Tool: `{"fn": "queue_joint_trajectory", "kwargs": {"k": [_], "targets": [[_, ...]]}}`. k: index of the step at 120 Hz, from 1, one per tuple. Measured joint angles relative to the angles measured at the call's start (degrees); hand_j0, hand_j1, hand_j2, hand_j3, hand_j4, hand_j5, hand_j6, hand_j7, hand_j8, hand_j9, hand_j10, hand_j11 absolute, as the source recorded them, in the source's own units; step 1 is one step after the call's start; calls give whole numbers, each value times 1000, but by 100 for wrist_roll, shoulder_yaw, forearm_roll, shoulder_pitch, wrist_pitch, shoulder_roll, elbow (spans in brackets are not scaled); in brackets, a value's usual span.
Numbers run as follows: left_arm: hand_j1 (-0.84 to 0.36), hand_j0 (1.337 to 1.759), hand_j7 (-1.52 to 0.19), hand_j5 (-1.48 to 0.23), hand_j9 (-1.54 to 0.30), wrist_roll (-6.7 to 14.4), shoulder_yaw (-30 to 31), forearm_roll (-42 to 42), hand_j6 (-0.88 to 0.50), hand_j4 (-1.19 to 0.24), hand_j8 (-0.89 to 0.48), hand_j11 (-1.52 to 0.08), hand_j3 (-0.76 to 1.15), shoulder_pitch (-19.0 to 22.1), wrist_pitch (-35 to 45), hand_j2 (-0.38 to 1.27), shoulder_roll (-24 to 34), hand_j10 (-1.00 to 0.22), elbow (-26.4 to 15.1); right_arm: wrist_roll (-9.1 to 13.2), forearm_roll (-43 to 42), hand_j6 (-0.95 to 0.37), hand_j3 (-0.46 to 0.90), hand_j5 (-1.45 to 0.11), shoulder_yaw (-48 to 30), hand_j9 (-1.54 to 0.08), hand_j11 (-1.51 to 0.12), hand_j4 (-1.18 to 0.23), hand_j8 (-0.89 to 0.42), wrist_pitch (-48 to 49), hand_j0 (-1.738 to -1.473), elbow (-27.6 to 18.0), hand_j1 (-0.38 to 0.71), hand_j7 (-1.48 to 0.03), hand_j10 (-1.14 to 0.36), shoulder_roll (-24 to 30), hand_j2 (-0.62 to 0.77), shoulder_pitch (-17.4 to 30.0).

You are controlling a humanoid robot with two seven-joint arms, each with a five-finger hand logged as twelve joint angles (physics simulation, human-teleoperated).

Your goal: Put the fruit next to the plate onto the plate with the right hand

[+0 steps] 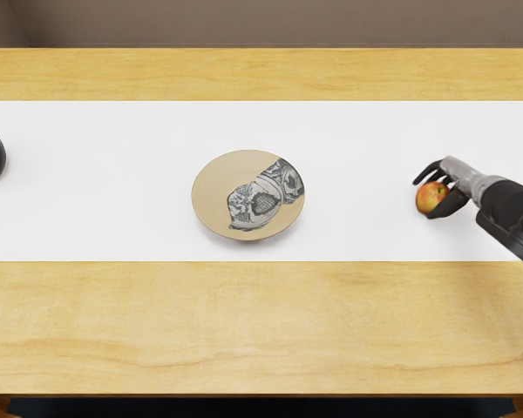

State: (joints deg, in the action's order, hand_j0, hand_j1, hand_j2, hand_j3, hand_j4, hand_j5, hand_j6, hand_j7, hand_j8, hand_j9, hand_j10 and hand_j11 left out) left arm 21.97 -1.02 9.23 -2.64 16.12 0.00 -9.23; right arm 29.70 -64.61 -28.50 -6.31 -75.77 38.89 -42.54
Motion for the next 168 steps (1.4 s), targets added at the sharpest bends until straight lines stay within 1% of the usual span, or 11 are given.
{"fn": "queue_joint_trajectory", "kwargs": {"k": [24,39,55,58,62,76,80,92,94,130,168], "targets": [[349,1658,0,0,0,0,1,0,-1,-1,-1,0,0,0,-1,1,0,-1,0,-4,30,-484,0,-816,-61,-815,-811,-621,-422,209,-1655,-27,249,-809,-607,148,197,-40],[349,1658,0,0,0,0,2,0,-1,-1,-1,0,0,0,0,1,0,-1,0,-4,52,-458,0,-862,-236,-858,-852,-635,-383,424,-1654,-62,251,-841,-567,223,179,-79],[349,1658,0,0,0,0,1,0,-1,-1,-1,0,0,0,-1,1,0,-1,1,-8,246,-466,0,-880,-449,-874,-869,-648,-388,694,-1654,-256,248,-858,-572,427,196,-94],[349,1658,0,0,0,0,2,0,-1,-1,-1,0,0,0,-1,1,0,-1,0,-9,290,-452,0,-886,-470,-879,-875,-647,-372,733,-1654,-296,248,-860,-555,459,168,-98],[349,1658,0,0,0,0,2,0,-1,-1,-1,0,0,0,-1,1,0,-1,0,-8,335,-461,0,-887,-493,-881,-877,-650,-382,771,-1654,-350,251,-863,-564,491,203,-113],[349,1658,0,0,0,0,1,0,-1,-1,-1,0,0,0,0,1,0,-1,1,-6,499,-471,1,-896,-535,-892,-890,-653,-388,878,-1655,-545,252,-869,-563,541,227,-225],[349,1658,0,0,0,0,2,0,-1,-1,-1,0,0,0,0,1,0,-1,1,-6,568,-468,1,-901,-538,-896,-893,-651,-370,914,-1655,-589,264,-870,-549,541,269,-269],[349,1658,0,0,0,0,2,0,-1,-1,-1,0,0,0,1,1,0,-1,0,-7,696,-480,1,-909,-548,-905,-903,-649,-382,1000,-1655,-722,250,-873,-557,517,254,-385],[349,1658,0,0,0,0,1,0,-1,-1,-1,0,0,0,1,1,0,-1,0,-5,710,-466,1,-913,-548,-908,-906,-647,-367,1010,-1655,-743,254,-873,-542,500,230,-399],[349,1658,0,0,0,0,1,0,-1,-1,-1,0,0,0,1,1,0,-1,0,11,781,-483,1,-935,-547,-928,-928,-642,-370,1041,-1657,-844,249,-880,-549,-26,276,-580],[349,1658,0,0,0,0,2,0,-1,-1,-1,0,0,0,-2,1,0,-1,0,30,796,-473,1,-960,-545,-940,-943,-631,-355,986,-1658,-724,252,-883,-543,-851,280,-756]]}}
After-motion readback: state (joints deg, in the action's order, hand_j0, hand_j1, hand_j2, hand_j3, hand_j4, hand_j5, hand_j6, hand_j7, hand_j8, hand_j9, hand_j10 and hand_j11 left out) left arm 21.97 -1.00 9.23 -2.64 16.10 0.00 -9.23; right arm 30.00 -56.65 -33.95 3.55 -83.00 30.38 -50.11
